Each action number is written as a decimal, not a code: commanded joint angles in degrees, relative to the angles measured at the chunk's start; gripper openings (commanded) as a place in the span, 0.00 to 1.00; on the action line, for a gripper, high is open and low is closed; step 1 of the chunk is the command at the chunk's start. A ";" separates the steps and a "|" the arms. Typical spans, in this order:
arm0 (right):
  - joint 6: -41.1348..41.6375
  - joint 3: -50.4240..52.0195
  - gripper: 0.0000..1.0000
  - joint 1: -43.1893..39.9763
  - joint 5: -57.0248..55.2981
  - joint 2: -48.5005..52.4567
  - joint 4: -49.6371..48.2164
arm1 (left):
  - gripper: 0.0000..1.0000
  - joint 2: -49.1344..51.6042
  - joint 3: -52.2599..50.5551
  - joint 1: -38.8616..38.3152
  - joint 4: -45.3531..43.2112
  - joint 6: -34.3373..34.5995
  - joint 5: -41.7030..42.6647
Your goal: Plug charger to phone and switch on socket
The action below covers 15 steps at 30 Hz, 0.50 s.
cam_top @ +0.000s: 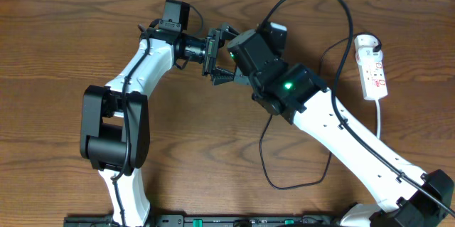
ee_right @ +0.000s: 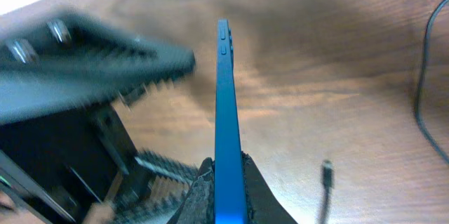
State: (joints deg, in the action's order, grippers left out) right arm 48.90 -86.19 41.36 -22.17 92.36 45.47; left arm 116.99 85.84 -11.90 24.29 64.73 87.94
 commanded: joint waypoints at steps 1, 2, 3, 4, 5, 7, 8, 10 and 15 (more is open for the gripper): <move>4.31 -1.25 0.02 -1.07 -3.41 -0.59 -3.41 | 0.98 -1.70 0.04 0.09 -0.02 0.11 -2.08; 4.76 -1.22 0.02 -1.22 -3.41 -0.72 -4.52 | 0.98 -1.70 0.04 0.09 -0.02 0.15 -2.05; 5.88 -1.22 0.02 -1.33 -3.41 -0.76 -5.57 | 0.98 -1.70 0.04 0.09 0.00 0.83 -2.03; 7.34 -1.25 0.02 -1.36 -3.39 -0.85 -6.88 | 0.98 -1.70 0.04 0.09 -0.02 1.84 -2.05; 9.66 -1.25 0.02 -1.36 -3.32 -0.85 -8.44 | 0.98 -1.70 0.04 0.09 -0.02 3.78 -2.03; 13.29 -1.25 0.01 -1.29 -3.17 -0.85 -9.55 | 0.98 -1.70 0.04 0.09 -0.02 9.77 -2.03; 14.67 -1.22 0.01 -1.25 -3.17 -0.85 -9.42 | 0.98 -1.70 0.04 0.11 -0.02 11.34 -2.03; 19.06 -1.22 0.01 -1.27 -3.19 -0.85 -8.52 | 0.98 -1.70 0.04 0.09 -0.04 13.31 -2.03; 34.38 -1.22 0.02 -1.25 -2.67 -0.85 -5.14 | 0.95 -1.70 0.04 0.09 -2.97 15.43 -2.03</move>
State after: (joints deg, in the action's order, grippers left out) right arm 71.07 -86.19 39.99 -23.75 92.36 39.51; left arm 116.57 85.84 -11.73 23.29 76.75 86.02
